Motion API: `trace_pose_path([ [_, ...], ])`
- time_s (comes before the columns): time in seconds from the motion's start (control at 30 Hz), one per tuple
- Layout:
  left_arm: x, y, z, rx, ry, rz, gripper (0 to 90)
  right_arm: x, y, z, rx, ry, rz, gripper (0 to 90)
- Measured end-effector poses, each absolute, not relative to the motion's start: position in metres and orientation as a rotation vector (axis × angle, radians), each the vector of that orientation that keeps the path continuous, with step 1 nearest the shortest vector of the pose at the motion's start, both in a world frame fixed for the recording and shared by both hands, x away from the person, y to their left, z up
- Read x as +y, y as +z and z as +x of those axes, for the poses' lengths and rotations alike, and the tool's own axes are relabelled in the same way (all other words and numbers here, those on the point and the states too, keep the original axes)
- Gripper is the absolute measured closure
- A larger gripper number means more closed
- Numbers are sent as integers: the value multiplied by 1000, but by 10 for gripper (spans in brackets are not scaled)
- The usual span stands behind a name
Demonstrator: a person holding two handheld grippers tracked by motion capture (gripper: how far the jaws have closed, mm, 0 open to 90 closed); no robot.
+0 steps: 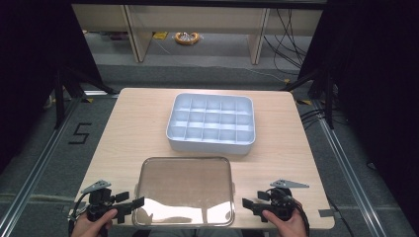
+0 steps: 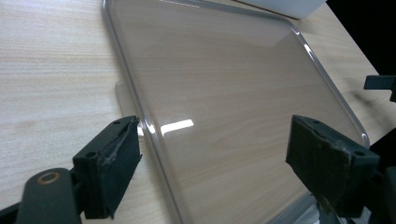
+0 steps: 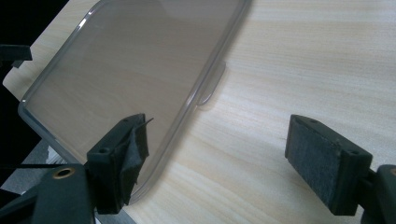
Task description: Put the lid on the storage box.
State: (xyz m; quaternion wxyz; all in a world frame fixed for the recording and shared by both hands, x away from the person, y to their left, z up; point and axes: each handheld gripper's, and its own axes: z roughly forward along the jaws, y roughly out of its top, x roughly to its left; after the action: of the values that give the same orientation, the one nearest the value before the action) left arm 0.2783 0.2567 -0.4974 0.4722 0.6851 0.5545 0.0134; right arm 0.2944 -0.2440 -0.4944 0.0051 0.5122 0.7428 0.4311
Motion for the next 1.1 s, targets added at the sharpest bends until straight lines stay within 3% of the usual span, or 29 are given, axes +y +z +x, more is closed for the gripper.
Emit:
trace_pose_path([
  [0.5, 258, -497, 276, 1356, 26, 1679, 184, -239, -496, 294, 2335, 1390, 1621, 227],
  [0.87, 266, -503, 274, 1382, -4, 1678, 404, -221, -501, 293, 2400, 1458, 1637, 243],
  [1.1, 265, -508, 277, 1402, 5, 1711, 455, -210, -504, 296, 2396, 1430, 1658, 250],
])
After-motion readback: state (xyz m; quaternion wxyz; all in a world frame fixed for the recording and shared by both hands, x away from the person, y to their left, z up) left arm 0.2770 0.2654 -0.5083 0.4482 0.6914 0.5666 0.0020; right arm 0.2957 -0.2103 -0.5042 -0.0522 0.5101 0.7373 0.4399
